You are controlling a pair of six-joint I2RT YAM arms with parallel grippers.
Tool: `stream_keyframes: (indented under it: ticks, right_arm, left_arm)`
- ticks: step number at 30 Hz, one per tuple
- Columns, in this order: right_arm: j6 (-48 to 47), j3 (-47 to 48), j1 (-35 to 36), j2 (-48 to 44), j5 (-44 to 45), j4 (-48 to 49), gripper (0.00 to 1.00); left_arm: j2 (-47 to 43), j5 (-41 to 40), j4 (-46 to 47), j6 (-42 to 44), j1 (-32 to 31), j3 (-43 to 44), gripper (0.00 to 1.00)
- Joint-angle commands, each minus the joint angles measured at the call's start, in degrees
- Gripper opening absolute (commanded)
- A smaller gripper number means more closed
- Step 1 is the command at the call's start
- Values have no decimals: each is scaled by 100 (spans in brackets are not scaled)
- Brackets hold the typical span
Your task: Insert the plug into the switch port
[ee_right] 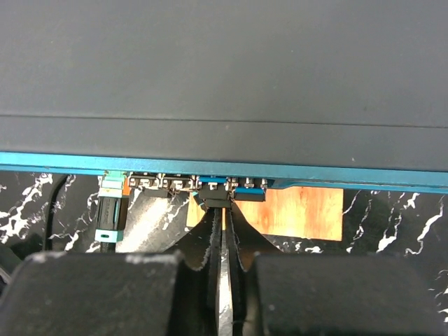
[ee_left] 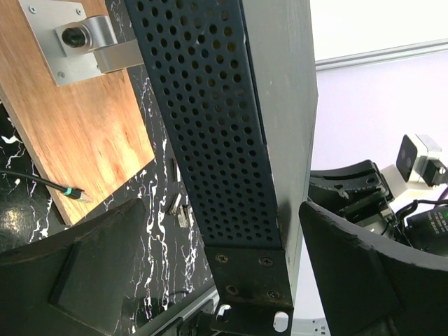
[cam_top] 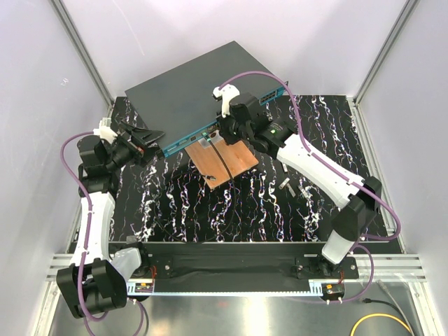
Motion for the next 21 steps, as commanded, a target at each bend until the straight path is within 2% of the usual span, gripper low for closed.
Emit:
stream_keyframes:
  ticks: [1,5,16,21]
  right_arm:
    - [294,278,-37,88,399,711,7]
    - [435,269,-37,114,513,948,2]
    - [1041,428,-37,281,865,1379,0]
    - [1060,6,-45,141,979,2335,0]
  left_arm:
    - [27,74,303,65,-40,115,98]
    - [36,65,303,73,-93,80,98]
    - [27,48,320,56,-163,-25,98]
    - [36,39,347,38,-199,-52,98]
